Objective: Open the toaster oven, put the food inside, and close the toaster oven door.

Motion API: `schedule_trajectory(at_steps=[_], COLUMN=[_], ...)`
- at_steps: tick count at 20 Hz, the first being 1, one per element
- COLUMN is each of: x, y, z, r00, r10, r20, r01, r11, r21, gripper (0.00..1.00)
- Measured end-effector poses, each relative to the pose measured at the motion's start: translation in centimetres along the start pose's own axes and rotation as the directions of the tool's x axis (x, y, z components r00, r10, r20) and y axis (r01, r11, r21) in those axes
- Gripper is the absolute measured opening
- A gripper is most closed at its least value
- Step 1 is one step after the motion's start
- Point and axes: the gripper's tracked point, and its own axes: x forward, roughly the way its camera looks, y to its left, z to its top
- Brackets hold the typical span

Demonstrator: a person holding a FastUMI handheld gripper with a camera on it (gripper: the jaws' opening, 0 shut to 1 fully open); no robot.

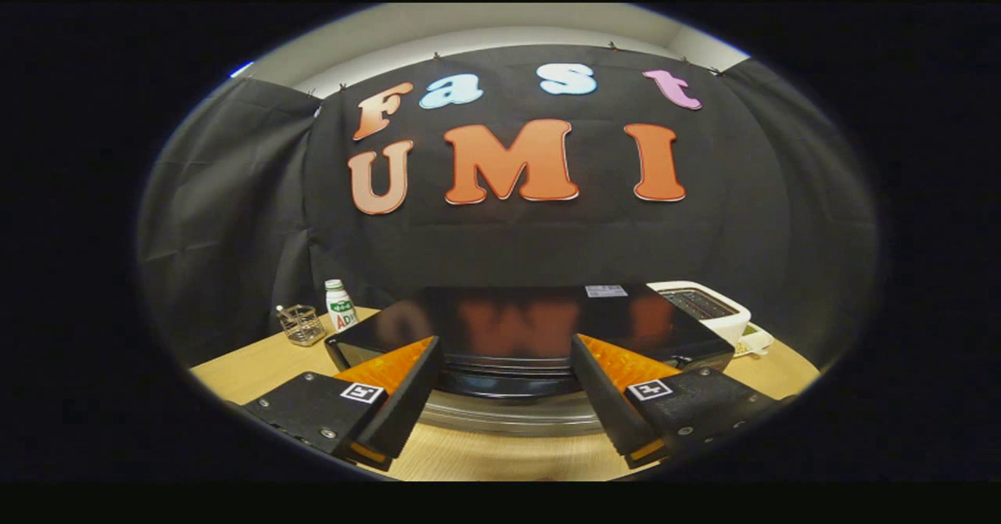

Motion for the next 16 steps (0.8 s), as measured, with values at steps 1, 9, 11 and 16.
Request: schedule_trajectory(at_steps=[1, 9, 11, 16], x=[0.2, -2.7, -4.3, -8.9], y=[0.0, 1.6, 2.0, 2.8], z=[0.1, -0.9, -1.5, -5.0], r00=[1.0, 0.998, 0.997, 0.985], r10=[-0.007, 0.042, 0.077, 0.155], r20=[0.024, 0.046, 0.021, -0.074], r01=[0.007, -0.042, -0.077, -0.158], r11=[1.0, 0.999, 0.997, 0.987], r21=[-0.018, 0.006, -0.013, -0.039], gripper=[0.97, 0.86, 0.81, 0.8])
